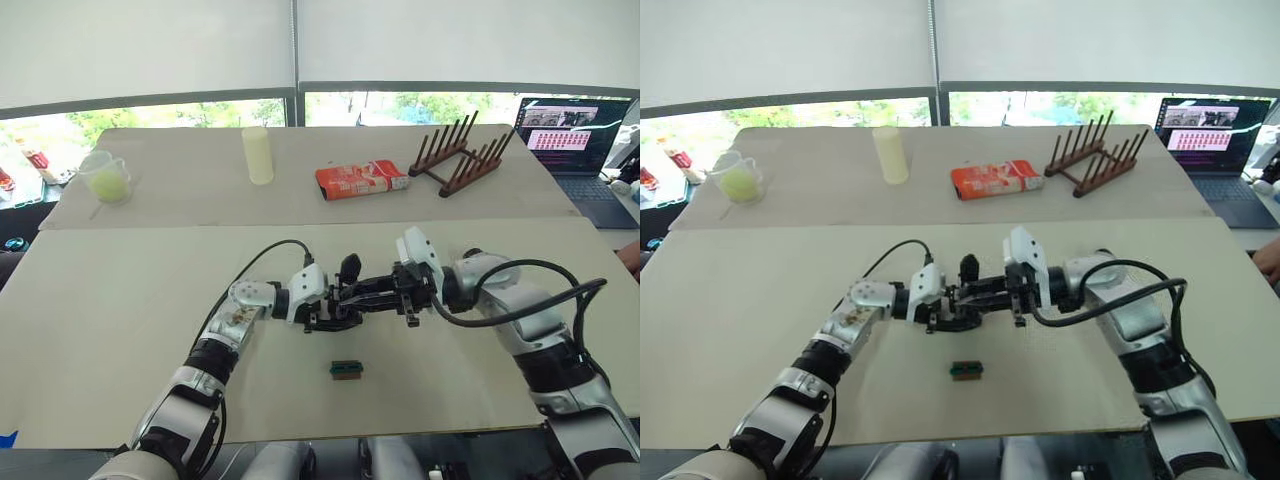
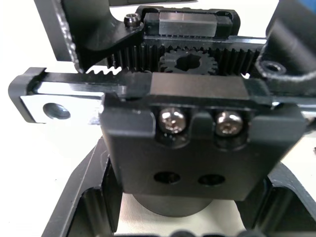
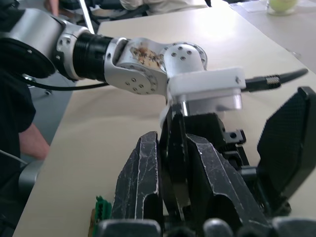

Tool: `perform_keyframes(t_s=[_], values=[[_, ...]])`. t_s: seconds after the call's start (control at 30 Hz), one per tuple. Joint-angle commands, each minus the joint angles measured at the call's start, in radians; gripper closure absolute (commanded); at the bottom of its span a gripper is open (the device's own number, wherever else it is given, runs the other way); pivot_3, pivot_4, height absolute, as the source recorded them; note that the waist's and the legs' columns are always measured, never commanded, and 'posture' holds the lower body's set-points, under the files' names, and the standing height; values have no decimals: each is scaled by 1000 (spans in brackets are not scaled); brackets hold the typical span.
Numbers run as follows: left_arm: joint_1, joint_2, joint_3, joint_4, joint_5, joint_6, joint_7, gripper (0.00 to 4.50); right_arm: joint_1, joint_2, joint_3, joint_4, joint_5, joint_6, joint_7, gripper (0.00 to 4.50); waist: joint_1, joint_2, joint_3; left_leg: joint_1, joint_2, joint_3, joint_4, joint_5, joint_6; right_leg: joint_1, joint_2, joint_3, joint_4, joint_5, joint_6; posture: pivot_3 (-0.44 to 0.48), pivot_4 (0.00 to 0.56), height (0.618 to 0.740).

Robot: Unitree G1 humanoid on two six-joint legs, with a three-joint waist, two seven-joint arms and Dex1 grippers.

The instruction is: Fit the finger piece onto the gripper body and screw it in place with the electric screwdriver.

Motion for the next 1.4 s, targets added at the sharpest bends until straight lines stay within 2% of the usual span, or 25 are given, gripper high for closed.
perform_keyframes(t_s=[0.03,0.17,0.33,0.5,0.8,1.13,1.4], values=[[-23,2,35,-25,-21,-12,16,2120,45,-36,75,88,-106,68,-7,4173,1,0,0,0,0,0,0,0,0,1,0,0,0,0,0,0,150,740],[-26,5,37,-22,-22,-11,14,2120,-5,-14,131,123,-103,62,64,4173,0,0,0,0,0,0,0,0,0,2,0,1,0,0,0,0,150,740],[-26,11,42,-28,-24,-5,19,2120,-76,26,177,195,-138,68,73,4173,-5,0,-1,1,0,0,0,0,1,3,0,2,0,0,0,0,150,740],[-17,16,43,-39,-24,0,21,2120,-70,-14,225,131,-192,103,75,4173,-5,2,-7,2,1,0,-1,0,0,3,1,2,0,0,0,0,150,740],[-30,5,43,-24,-25,2,25,2120,-53,-49,201,-28,-149,278,-8,4173,-4,2,-9,2,1,0,-2,-1,-1,3,0,2,0,0,0,0,150,740],[-43,-8,43,-5,-23,-3,25,2120,-111,-21,215,63,-181,388,-77,4173,0,2,-10,3,1,0,-2,-2,-2,3,0,3,-1,0,0,0,150,740],[-52,-7,54,8,-27,-5,32,2120,-95,-53,231,19,-171,317,17,4173,1,3,-12,3,1,0,-2,-4,-4,6,0,3,-1,0,0,0,150,740]])
